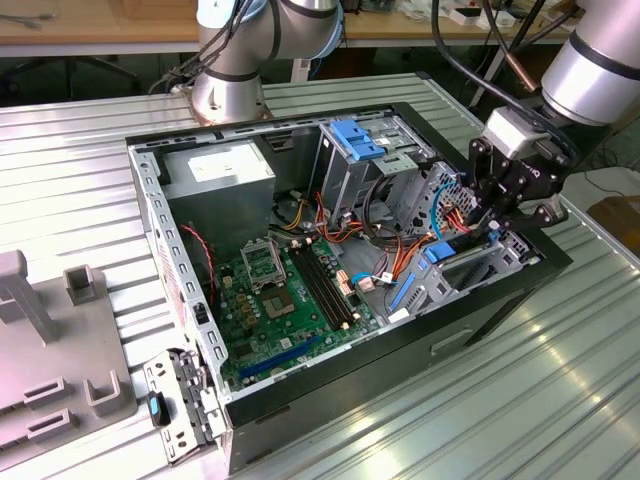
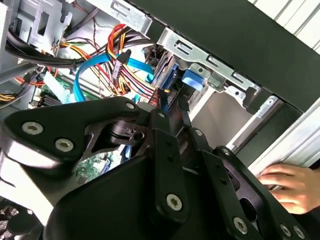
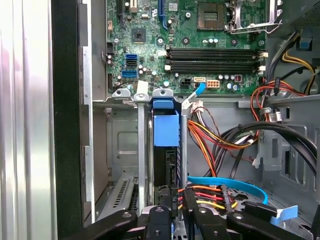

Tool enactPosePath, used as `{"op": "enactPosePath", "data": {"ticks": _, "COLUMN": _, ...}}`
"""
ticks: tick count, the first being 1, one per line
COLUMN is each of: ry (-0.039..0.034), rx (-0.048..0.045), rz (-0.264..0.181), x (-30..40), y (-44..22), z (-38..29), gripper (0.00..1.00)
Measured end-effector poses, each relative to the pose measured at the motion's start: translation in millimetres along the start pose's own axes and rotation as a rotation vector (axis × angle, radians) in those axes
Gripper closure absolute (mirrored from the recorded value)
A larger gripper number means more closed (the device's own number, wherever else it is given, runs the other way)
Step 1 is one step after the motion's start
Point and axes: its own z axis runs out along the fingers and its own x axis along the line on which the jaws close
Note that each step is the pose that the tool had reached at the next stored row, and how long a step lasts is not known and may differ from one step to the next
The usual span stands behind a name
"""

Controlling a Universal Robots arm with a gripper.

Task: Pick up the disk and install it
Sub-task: 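Insert the first disk wire, then insert the second disk wire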

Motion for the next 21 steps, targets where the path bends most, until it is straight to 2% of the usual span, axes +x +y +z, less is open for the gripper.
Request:
{"op": "enactPosePath", "data": {"ticks": 2, "ry": 0.0001, "rx": 0.0003, "rz": 0.0, "x": -0.1, "y": -0.1, "z": -1.0, "gripper": 0.77}}
{"op": "enactPosePath", "data": {"ticks": 4, "ry": 0.0005, "rx": 0.0003, "rz": 0.0, "x": -0.1, "y": 0.0, "z": -1.2, "gripper": 0.89}}
{"op": "enactPosePath", "data": {"ticks": 21, "ry": 0.001, "rx": 0.0003, "rz": 0.0, "x": -0.1, "y": 0.0, "z": -1.1, "gripper": 0.89}}
